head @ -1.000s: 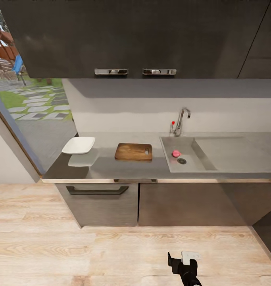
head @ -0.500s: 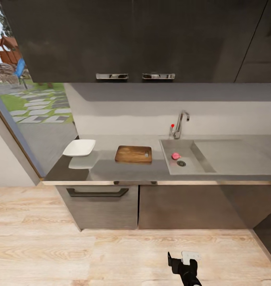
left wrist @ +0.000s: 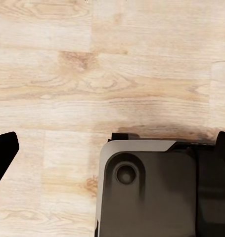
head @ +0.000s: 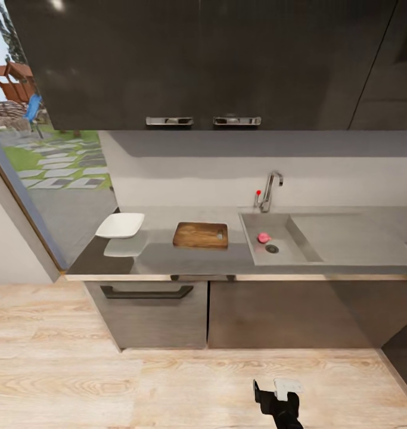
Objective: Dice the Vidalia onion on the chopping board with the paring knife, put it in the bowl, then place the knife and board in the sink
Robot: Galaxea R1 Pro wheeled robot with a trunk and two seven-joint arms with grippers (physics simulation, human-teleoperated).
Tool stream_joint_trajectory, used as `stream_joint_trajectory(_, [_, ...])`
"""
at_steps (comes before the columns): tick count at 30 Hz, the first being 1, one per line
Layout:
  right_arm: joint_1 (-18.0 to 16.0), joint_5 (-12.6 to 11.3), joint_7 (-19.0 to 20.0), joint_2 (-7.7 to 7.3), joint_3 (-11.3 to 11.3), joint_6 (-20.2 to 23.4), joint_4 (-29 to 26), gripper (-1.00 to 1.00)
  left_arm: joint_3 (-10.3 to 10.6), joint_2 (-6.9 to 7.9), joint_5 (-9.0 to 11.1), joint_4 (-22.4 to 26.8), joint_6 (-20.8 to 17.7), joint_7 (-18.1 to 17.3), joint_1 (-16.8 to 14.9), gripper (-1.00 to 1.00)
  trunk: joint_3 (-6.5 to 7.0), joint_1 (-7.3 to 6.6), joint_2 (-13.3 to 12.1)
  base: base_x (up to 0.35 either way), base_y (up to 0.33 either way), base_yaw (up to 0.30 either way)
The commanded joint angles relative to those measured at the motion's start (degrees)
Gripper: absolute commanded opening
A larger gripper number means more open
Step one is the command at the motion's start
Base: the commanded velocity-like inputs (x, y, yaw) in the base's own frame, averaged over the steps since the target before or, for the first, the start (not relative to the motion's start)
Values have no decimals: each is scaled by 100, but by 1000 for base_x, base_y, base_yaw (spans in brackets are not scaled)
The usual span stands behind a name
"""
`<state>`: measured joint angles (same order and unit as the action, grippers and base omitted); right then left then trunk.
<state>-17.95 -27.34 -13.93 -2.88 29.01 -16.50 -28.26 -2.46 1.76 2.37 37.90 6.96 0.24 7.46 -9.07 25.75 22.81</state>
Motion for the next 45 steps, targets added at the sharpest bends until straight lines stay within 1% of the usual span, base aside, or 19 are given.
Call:
stream_joint_trajectory(1, [-7, -50, -36, -7, 50, -73, 67, 100, 3, 0, 25, 7, 7, 2, 1, 100, -1, 4, 10, 0, 0, 0])
stream_joint_trajectory(2, [-7, -59, -33, -9, 51, -331, 325, 100, 1, 0, 25, 7, 7, 2, 3, 100, 8, 4, 10, 0, 0, 0])
stream_joint_trajectory(3, [-7, -61, -33, -9, 51, -446, 424, 100, 3, 0, 25, 7, 7, 2, 3, 100, 17, 4, 10, 0, 0, 0])
stream_joint_trajectory(5, [-7, -66, -21, -1, 51, -944, 877, 100, 3, 0, 23, 7, 7, 2, 4, 100, 35, 4, 10, 0, 0, 0])
stream_joint_trajectory(7, [-7, -68, 17, 31, 52, -1318, 1318, 100, 4, 0, 24, 7, 7, 2, 2, 100, 53, 4, 10, 0, 0, 0])
stream_joint_trajectory(11, [-7, -69, 174, 94, 52, -1539, 1789, 100, 4, 0, 24, 7, 7, 2, 2, 100, 89, 4, 10, 0, 0, 0])
stream_joint_trajectory(13, [-7, -69, 251, 109, 47, -1578, 1909, 100, 4, 0, 25, 7, 7, 2, 3, 100, 107, 4, 10, 0, 0, 0])
stream_joint_trajectory(19, [-7, -59, 480, 143, 49, -1607, 2036, 100, 1, 0, 25, 7, 7, 2, 2, 100, 161, 4, 10, 0, 0, 0])
stream_joint_trajectory(22, [-7, -55, 699, 165, 45, -1609, 2185, 100, 1, 0, 25, 7, 7, 2, 2, 100, 188, 4, 10, 0, 0, 0])
stream_joint_trajectory(23, [-7, -54, 820, 173, 46, -1611, 2308, 100, 2, 0, 24, 6, 7, 2, 3, 100, 197, 4, 10, 0, 0, 0])
stream_joint_trajectory(27, [-7, -64, 1094, 188, 39, -1589, 2650, 100, 2, 0, 26, 7, 7, 2, 3, 100, 224, 4, 10, 0, 0, 0])
stream_joint_trajectory(30, [-7, -65, 1098, 190, 37, -1520, 2692, 100, 1, 0, 26, 7, 7, 2, 2, 100, 230, 4, 10, 0, 0, 0])
stream_joint_trajectory(35, [1, -61, 1081, 208, 40, -986, 2698, 100, 0, 0, 25, 7, 7, 2, 4, 100, 232, 4, 10, 0, 0, 0])
stream_joint_trajectory(38, [2, -54, 1079, 210, 36, -848, 2698, 100, 1, 0, 26, 7, 7, 2, 2, 100, 232, 4, 10, 0, 0, 0])
stream_joint_trajectory(45, [2, -52, 1090, 217, 42, -828, 2686, 100, 2, 0, 26, 7, 7, 2, 4, 100, 232, 4, 10, 0, 0, 0])
